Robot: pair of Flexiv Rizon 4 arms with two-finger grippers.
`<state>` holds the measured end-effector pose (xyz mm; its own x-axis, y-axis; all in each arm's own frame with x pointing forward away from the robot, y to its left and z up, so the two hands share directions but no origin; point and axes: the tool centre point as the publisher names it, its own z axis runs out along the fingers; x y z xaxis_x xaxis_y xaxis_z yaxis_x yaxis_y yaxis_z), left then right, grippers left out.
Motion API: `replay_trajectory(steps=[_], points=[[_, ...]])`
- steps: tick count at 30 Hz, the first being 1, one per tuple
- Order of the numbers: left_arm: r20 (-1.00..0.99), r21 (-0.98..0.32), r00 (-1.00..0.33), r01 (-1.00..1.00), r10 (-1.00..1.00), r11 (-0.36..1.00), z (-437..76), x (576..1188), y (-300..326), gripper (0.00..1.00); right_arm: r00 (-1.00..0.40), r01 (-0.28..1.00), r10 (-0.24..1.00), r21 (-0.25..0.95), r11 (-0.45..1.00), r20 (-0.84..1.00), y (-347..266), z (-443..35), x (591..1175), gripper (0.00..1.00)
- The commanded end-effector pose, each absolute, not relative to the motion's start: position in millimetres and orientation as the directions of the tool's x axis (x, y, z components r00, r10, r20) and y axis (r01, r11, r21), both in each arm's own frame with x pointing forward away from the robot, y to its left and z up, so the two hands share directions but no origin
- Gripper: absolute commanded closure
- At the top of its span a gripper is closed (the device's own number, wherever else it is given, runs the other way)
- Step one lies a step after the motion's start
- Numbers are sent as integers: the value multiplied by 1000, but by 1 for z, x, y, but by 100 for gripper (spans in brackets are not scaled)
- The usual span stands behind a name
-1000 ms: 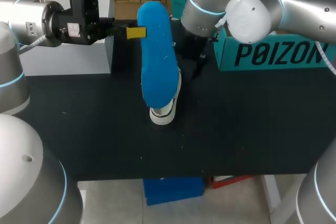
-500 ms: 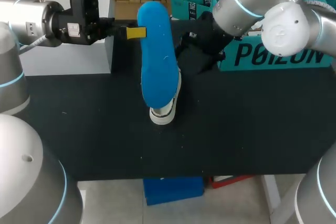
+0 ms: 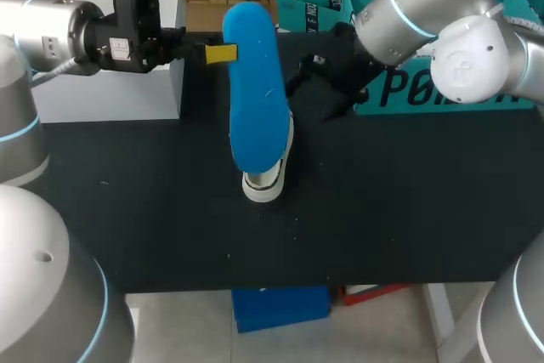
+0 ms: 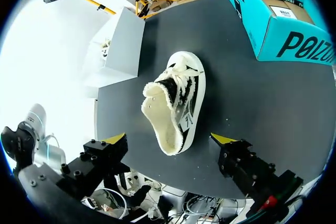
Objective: Take the shoe out of the shoebox, open the shoe tongue, remove and reinsert the insole, then place the shoe into the shoebox
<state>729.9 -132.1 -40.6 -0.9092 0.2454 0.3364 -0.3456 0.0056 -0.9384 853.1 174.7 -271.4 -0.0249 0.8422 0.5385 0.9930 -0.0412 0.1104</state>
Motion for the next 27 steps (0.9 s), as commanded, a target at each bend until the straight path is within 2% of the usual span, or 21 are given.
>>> replay_trajectory(steps=[1, 11, 14, 15, 24, 27], points=[[165, -982, -957, -183, 240, -53, -41, 718, -134, 100, -17, 993, 829, 108, -52, 559, 171, -272, 850, 0], [-205, -978, -955, 193, 216, -75, -58, 708, -121, 100, -13, 989, 765, 120, -83, 644, 169, -265, 853, 0], [-301, -953, -926, 289, 226, -87, -62, 704, -116, 100, -13, 987, 725, 125, -102, 689, 168, -260, 853, 0], [-290, -955, -928, 267, 232, -126, -65, 702, -115, 100, -11, 986, 716, 127, -109, 698, 167, -259, 853, 0], [-563, -825, -795, 558, 227, -91, -87, 703, -96, 100, -14, 978, 566, 130, -165, 824, 160, -242, 846, 0], [-647, -753, -730, 657, 221, -33, -97, 702, -95, 100, -12, 975, 534, 129, -182, 846, 158, -238, 844, 0]])
